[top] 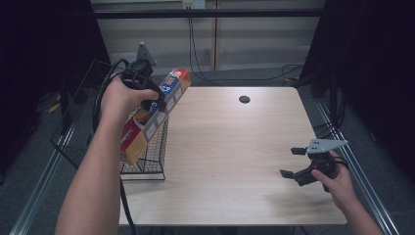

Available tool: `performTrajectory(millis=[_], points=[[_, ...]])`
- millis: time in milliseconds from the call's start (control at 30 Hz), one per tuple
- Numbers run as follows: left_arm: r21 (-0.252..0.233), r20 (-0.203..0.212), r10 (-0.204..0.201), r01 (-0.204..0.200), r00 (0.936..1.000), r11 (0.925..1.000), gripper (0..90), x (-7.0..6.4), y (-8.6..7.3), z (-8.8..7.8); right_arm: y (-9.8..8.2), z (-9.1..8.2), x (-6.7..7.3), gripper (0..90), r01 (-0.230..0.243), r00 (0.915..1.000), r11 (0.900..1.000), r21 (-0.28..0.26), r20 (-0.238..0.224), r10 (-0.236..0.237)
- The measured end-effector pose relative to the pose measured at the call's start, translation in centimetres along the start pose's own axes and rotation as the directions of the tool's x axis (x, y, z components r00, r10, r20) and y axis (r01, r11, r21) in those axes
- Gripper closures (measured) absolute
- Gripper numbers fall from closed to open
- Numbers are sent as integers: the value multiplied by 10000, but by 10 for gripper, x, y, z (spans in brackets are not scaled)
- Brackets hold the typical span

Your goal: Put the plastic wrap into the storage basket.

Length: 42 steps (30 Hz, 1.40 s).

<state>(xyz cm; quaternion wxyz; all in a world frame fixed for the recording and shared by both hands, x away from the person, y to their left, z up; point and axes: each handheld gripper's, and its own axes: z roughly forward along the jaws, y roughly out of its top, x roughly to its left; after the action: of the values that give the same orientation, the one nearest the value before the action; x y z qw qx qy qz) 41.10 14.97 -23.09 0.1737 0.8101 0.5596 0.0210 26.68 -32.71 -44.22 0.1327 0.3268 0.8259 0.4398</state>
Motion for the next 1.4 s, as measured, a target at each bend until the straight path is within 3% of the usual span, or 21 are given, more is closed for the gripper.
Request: performTrajectory(millis=[833,1400], points=[[-15,-475,-684,684,9965,9977,437,27,-3,-14,0,2,1,29,10,10000,10000,-7,-46,-10],[-387,-885,-1349,1319,9869,9905,437,39,-3,-24,0,3,0,29,-38,10000,10000,28,-60,38]])
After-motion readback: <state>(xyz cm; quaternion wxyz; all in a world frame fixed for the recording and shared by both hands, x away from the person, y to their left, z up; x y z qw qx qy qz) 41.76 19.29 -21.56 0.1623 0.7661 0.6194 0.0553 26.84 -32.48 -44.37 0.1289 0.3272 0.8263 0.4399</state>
